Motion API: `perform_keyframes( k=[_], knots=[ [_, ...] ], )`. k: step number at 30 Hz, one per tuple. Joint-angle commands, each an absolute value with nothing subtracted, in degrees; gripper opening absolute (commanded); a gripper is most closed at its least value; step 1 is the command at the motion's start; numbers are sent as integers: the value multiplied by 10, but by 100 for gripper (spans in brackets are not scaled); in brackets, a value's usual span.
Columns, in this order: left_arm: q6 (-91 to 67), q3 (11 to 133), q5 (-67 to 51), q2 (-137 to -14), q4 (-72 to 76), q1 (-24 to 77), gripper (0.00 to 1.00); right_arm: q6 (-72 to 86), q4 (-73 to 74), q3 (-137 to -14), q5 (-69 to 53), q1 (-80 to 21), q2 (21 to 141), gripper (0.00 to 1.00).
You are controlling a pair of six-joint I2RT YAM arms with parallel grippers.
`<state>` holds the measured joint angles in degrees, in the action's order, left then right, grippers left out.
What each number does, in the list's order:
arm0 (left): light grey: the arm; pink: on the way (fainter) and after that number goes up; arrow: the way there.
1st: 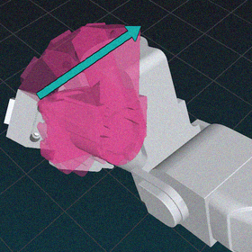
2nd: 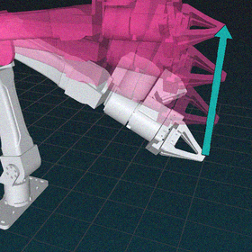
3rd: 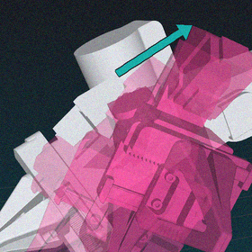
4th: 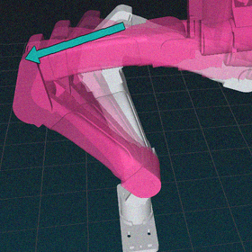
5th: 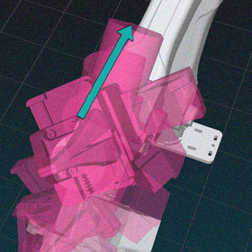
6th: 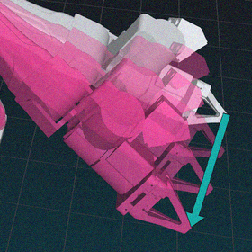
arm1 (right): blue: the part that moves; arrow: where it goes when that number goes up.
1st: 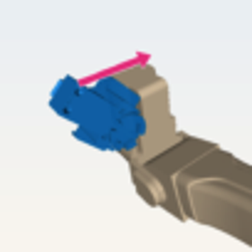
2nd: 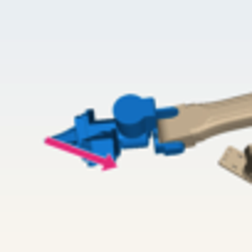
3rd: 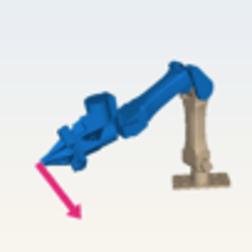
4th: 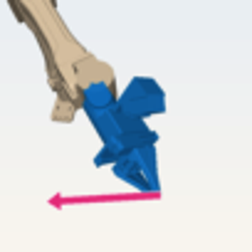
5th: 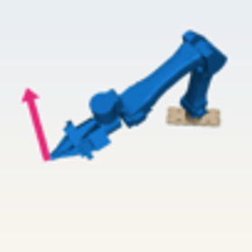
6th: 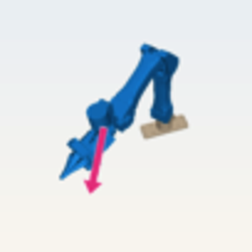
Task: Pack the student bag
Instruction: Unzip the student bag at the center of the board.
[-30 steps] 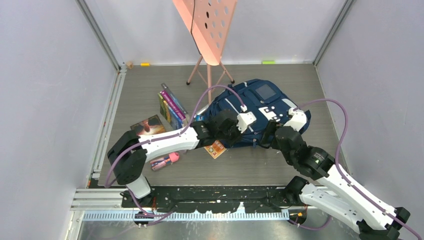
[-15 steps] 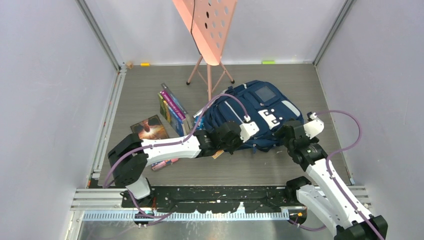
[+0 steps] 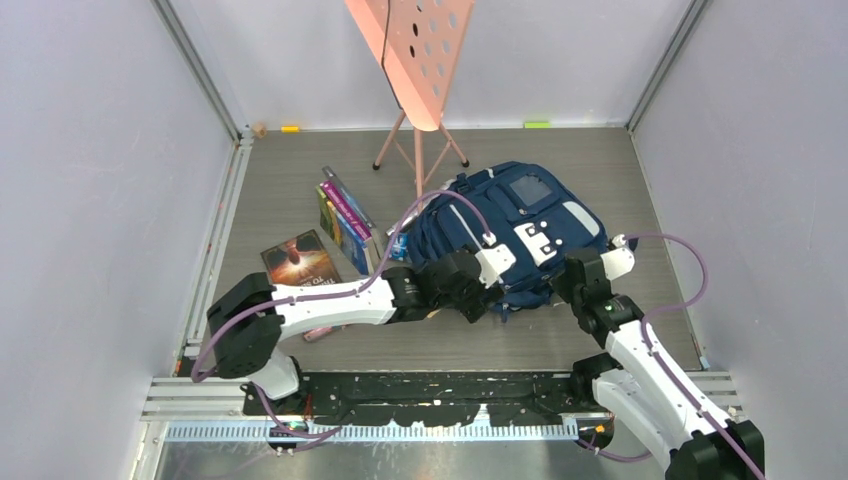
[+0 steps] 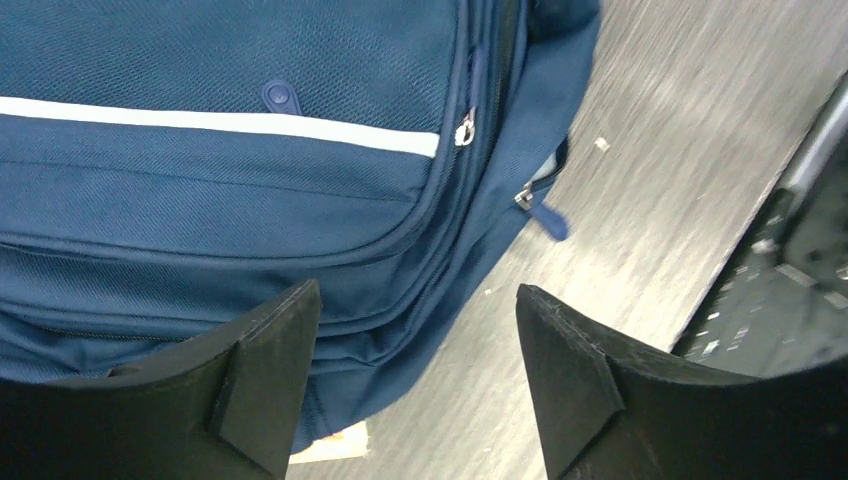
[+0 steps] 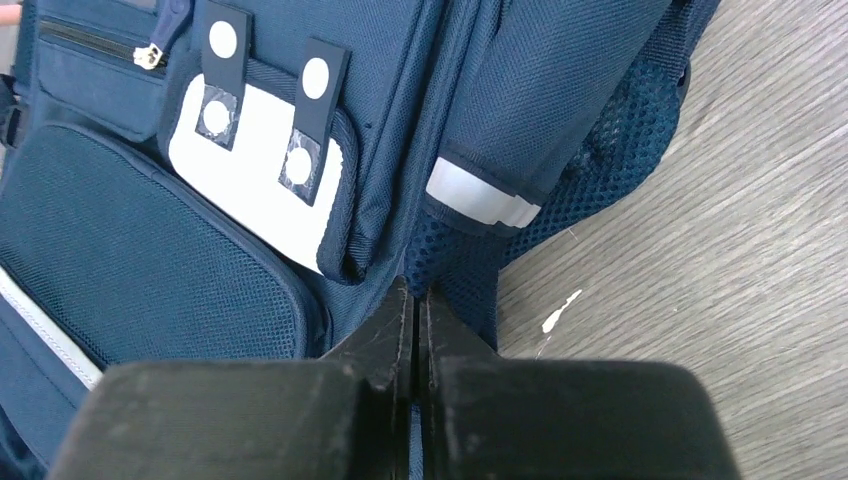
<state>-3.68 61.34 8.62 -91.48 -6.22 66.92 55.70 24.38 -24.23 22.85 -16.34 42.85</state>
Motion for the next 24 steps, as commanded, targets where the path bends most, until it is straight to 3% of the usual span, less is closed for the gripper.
perform_keyframes(
  k=[1,9,24],
  knots=[
    [-163,616,134,-857,-17,701,76,566,212,-245,214,-163,389,1],
    [-428,550,144,-914,131,750,74,571,244,-256,223,-163,354,0],
    [-498,530,196,-998,181,742,67,572,268,-265,223,-163,315,0]
  ],
)
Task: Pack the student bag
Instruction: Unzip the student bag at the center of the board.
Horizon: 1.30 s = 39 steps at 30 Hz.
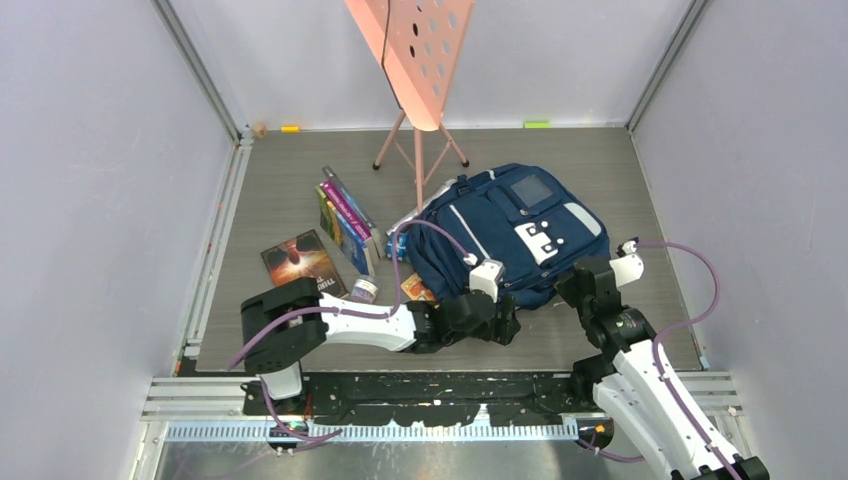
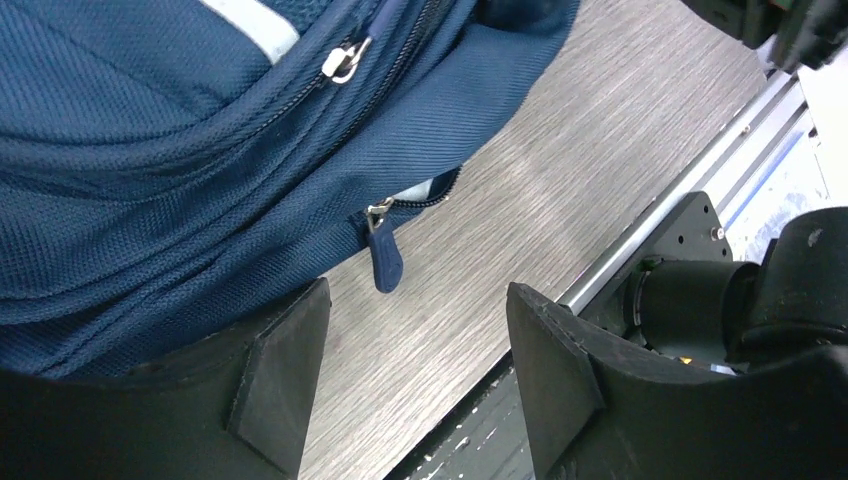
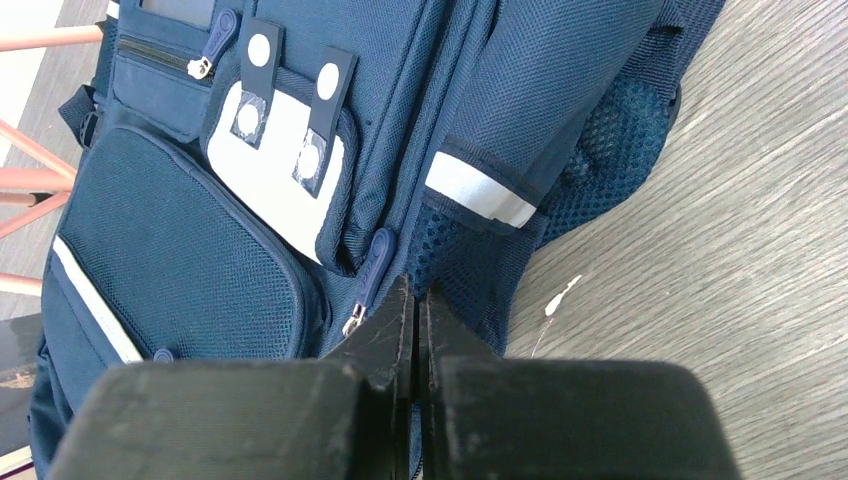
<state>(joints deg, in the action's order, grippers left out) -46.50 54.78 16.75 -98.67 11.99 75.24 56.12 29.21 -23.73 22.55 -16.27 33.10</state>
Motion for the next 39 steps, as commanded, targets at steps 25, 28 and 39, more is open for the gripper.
perform_keyframes(
  k=[25,28,39],
  knots=[
    [-514,503,210,-1000,221,730,0,538,329,-284,315,-163,261,0],
    [-510,485,213,-979,205,729,0,518,352,-301,346,-163,250,0],
    [-469,448,182,-878,94,700,0,486,416,-329,453,-163,219,0]
  ],
)
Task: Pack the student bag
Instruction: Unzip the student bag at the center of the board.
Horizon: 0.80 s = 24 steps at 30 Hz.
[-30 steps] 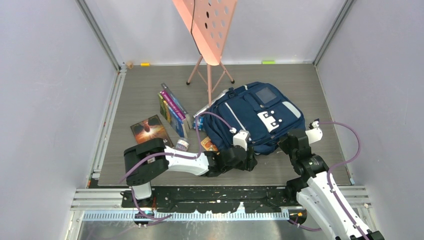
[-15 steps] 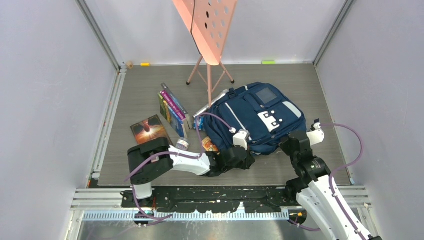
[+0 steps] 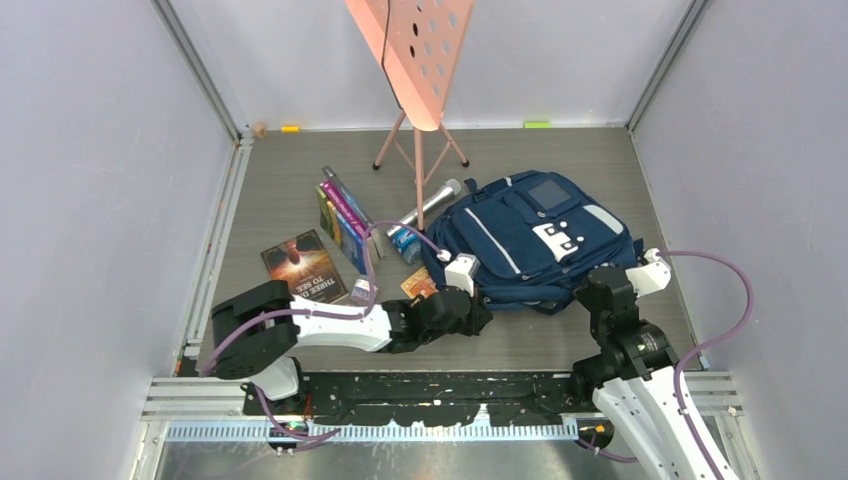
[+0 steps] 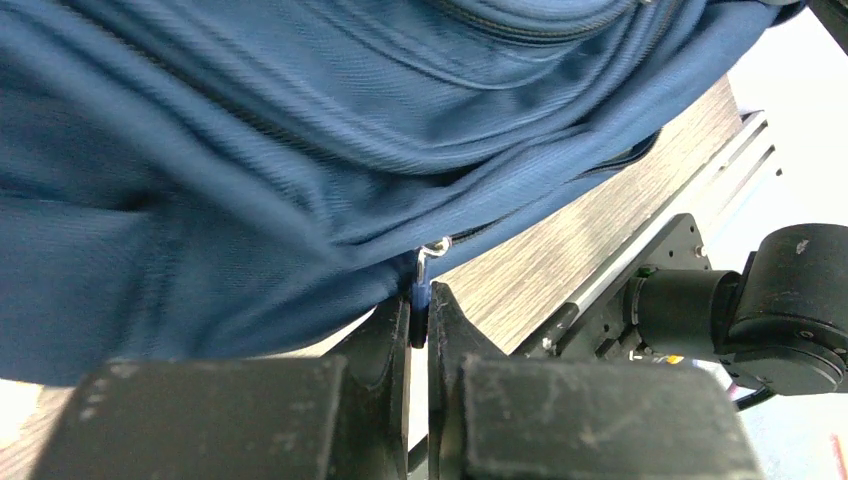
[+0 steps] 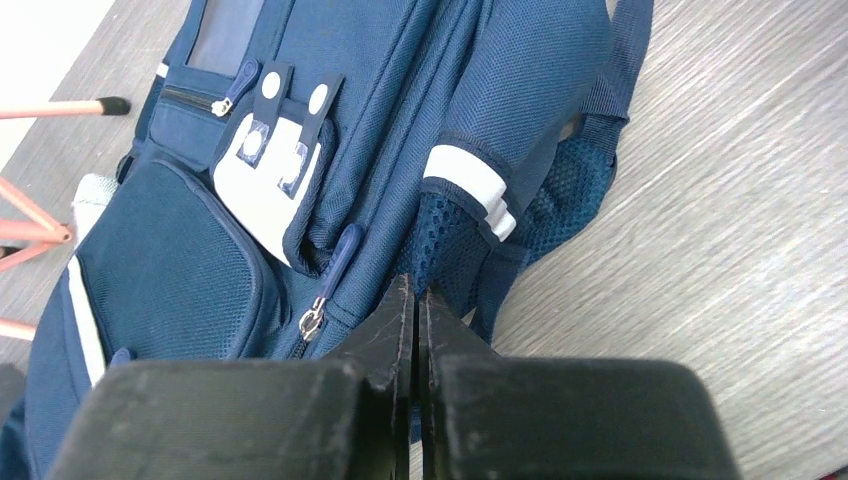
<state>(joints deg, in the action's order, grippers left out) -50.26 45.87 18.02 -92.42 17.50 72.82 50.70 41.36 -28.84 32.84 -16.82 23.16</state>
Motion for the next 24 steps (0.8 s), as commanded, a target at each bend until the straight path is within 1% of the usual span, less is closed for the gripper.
perform_keyframes(
  k=[1,6,11,17,18,19,20,21,22,23,24],
  knots=[
    [-458,450,168,-869,77,695,0,486,422,-330,461,-163,218,0],
    [-401,467,148,-835,-13,667,0,474,439,-346,501,-163,210,0],
    [-369,468,125,-810,-49,630,0,468,455,-355,525,-163,198,0],
    [-289,514,28,-829,-60,624,0,439,444,-360,486,-163,181,1],
    [-276,527,15,-832,-76,623,0,432,438,-362,468,-163,180,9],
    [-265,541,5,-837,-99,623,0,415,436,-366,459,-163,178,30],
    [-255,563,-11,-841,-120,623,0,407,431,-369,442,-163,178,43],
    [-245,579,-25,-844,-146,622,0,389,428,-375,432,-163,178,64],
    [-239,597,-36,-849,-169,622,0,380,423,-379,412,-163,182,72],
    [-235,610,-52,-852,-191,622,0,370,422,-388,396,-163,186,82],
    [-235,621,-64,-855,-208,621,0,366,422,-399,389,-163,197,86]
  ],
)
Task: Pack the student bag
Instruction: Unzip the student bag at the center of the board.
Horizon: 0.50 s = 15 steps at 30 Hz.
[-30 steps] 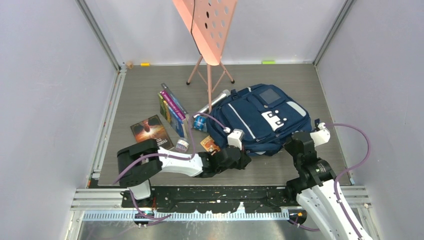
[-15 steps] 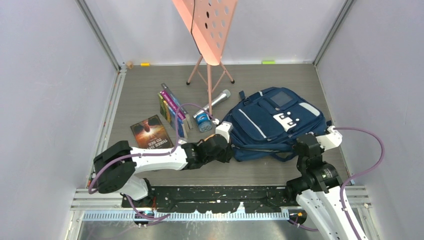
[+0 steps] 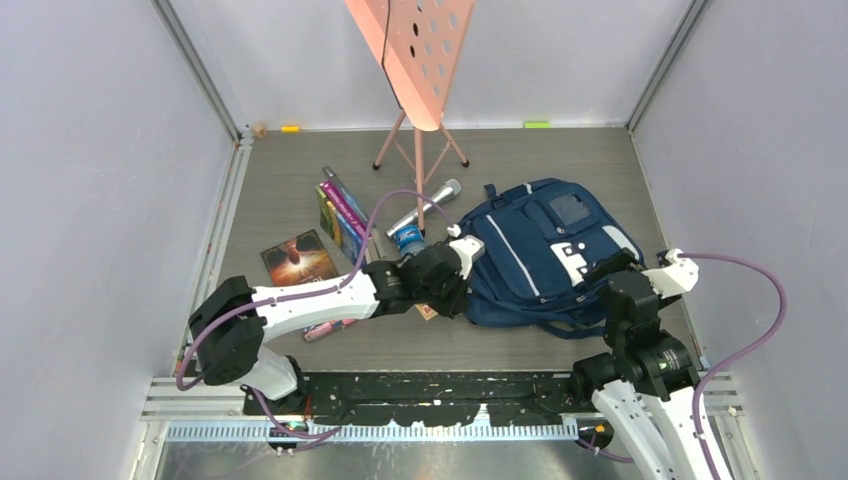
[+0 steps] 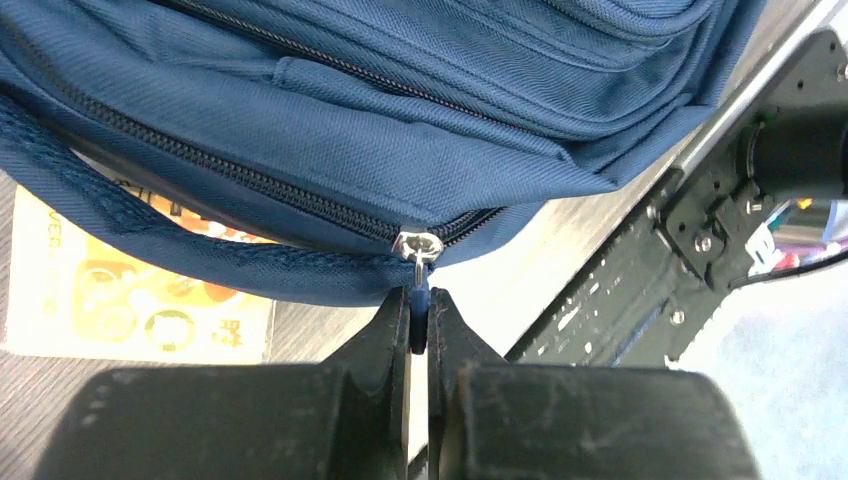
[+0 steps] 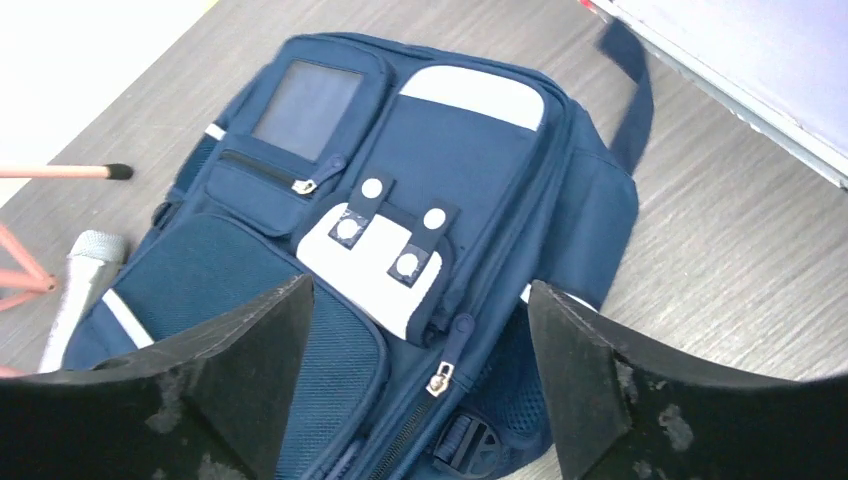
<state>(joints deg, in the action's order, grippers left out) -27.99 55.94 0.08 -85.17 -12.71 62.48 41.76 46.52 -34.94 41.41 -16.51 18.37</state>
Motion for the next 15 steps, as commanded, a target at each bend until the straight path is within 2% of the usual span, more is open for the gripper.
perform_keyframes(
  k=[1,5,11,15],
  knots=[
    [-236,628,-76,-859,-219,621,0,365,419,-404,371,-163,203,90],
    [-223,655,-136,-868,-257,607,0,324,360,-417,245,-163,255,92],
    [-165,681,-213,-864,-290,551,0,274,306,-416,31,-165,349,84],
    [-135,658,-308,-854,-257,507,0,276,228,-376,-113,-165,328,84]
  ],
)
